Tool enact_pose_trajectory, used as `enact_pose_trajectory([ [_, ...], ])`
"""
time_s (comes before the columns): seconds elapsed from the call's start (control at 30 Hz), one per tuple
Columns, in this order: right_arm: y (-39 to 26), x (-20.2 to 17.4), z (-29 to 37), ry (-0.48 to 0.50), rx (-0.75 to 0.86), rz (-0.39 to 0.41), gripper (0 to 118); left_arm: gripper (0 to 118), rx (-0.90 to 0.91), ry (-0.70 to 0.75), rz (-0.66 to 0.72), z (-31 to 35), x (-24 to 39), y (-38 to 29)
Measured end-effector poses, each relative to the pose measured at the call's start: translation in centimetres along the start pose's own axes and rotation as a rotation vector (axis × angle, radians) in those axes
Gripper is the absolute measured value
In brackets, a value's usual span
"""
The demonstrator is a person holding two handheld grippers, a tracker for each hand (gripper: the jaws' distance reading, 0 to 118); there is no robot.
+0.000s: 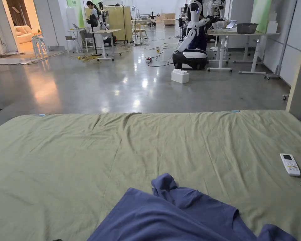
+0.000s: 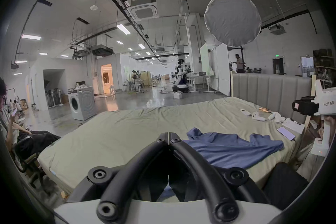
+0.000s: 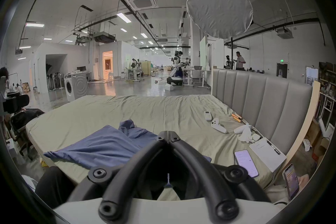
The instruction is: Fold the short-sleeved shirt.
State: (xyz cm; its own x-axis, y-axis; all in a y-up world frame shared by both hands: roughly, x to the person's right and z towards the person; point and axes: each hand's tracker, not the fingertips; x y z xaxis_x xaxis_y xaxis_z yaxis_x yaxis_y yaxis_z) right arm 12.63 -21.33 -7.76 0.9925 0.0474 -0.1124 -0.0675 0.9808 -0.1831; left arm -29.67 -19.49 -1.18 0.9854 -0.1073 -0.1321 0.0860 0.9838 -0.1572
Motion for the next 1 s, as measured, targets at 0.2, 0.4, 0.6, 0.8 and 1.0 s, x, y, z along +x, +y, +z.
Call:
enact_pose_trajectory([
  [0.2,-0.2,-0.1,-0.5,0.008,-0.002,0.012,0,0,-0.032,-0.033,-0.001,-1.8,0.3,0.2],
  [0.4,-1.3,0.1,-1.9,0.023,-0.071,-0.041,0,0,-0.219,-0.222,0.075,-9.1,-0.6,0.7],
  [0.6,-4.4,0.6,-2.6,-0.010,-0.156,-0.047,0,0,-0.428,-0.297,0.182,-23.9,-1.4,-3.1],
  [0.8,-7.1,2.4,-3.6,-0.075,-0.292,-0.078,0,58,-0.648,-0.351,0.103,-38.3,1.5,-6.2],
  [1.0,-8.4,4.9,-4.6,-0.177,-0.347,-0.155,0,59,-0.736,-0.265,0.015,-48.7,3.9,-9.9],
])
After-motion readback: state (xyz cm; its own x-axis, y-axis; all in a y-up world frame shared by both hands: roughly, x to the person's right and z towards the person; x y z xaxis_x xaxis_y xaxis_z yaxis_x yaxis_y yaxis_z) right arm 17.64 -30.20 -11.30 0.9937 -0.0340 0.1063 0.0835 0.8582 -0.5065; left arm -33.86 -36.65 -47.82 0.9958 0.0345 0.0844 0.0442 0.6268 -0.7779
